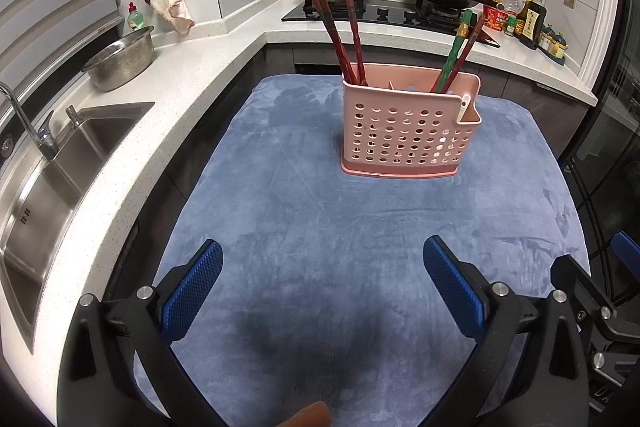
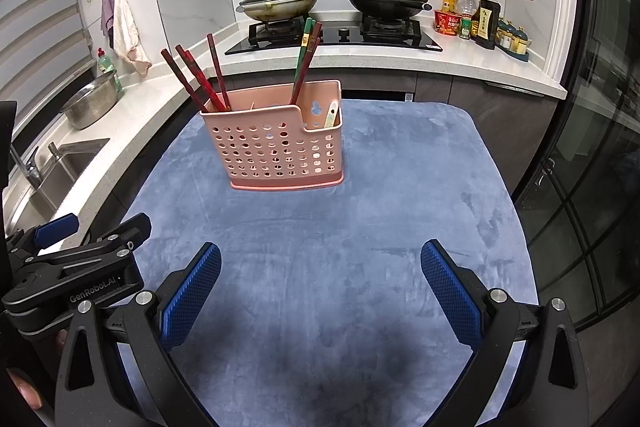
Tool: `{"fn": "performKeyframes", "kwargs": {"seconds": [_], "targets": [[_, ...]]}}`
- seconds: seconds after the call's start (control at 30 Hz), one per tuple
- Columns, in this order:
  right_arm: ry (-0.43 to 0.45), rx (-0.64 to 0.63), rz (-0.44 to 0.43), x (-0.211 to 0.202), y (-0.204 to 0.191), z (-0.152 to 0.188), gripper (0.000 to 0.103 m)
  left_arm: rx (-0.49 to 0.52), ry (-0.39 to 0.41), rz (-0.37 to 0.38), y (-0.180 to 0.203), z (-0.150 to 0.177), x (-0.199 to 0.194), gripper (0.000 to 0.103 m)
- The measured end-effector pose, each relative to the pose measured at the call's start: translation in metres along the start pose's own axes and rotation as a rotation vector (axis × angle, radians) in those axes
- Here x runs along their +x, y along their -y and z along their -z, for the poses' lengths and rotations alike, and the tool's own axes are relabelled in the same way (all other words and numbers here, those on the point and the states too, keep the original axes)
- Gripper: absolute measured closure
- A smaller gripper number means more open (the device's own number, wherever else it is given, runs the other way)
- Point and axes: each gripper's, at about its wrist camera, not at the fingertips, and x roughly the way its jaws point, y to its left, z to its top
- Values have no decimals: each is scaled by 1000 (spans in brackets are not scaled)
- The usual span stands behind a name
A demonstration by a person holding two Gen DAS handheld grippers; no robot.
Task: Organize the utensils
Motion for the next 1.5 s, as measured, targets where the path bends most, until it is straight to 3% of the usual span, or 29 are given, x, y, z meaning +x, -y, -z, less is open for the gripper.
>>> {"fn": "performKeyframes", "kwargs": {"seconds": [1.5], "targets": [[-11,-5,4,4,-1,-1,7,-19,-5,-31,-2,0,6,7]]}}
